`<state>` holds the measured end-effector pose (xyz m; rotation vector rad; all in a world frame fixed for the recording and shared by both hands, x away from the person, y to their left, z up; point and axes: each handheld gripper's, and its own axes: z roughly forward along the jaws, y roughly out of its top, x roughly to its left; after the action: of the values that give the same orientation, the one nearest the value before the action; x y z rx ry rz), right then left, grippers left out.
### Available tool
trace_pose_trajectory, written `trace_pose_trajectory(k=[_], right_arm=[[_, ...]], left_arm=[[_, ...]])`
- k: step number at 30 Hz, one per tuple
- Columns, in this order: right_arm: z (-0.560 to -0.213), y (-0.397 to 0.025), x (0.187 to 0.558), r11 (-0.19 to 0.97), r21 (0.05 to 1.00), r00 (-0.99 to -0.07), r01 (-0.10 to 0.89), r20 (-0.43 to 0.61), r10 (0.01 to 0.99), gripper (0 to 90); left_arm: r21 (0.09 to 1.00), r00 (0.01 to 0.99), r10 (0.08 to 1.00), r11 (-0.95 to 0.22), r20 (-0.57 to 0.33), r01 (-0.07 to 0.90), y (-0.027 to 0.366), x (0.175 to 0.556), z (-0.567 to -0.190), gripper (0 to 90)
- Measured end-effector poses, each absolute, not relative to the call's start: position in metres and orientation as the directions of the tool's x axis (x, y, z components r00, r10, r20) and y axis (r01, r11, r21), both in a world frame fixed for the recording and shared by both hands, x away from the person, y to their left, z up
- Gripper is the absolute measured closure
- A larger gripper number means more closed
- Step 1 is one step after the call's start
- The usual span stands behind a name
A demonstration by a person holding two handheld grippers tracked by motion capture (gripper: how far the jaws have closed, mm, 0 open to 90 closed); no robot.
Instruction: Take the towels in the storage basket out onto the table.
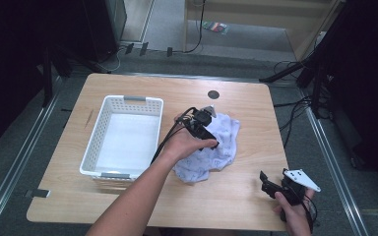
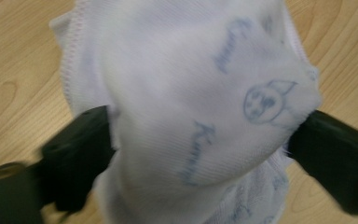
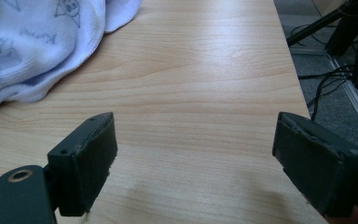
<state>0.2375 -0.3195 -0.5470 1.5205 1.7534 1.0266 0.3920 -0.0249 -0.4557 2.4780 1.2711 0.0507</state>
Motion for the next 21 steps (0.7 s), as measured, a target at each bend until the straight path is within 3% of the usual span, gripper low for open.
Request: trace_pose_trajectory(k=[21], right_arm=[[-0.547,-0.32,0.239,0.056,0.849,-0.18,0.526,0.047,0.983,13.8]], left_arm=[[0.415,0.55,0.833,-0.481,-0.059,0.772,0.041,0.38,-0.415,0.0]])
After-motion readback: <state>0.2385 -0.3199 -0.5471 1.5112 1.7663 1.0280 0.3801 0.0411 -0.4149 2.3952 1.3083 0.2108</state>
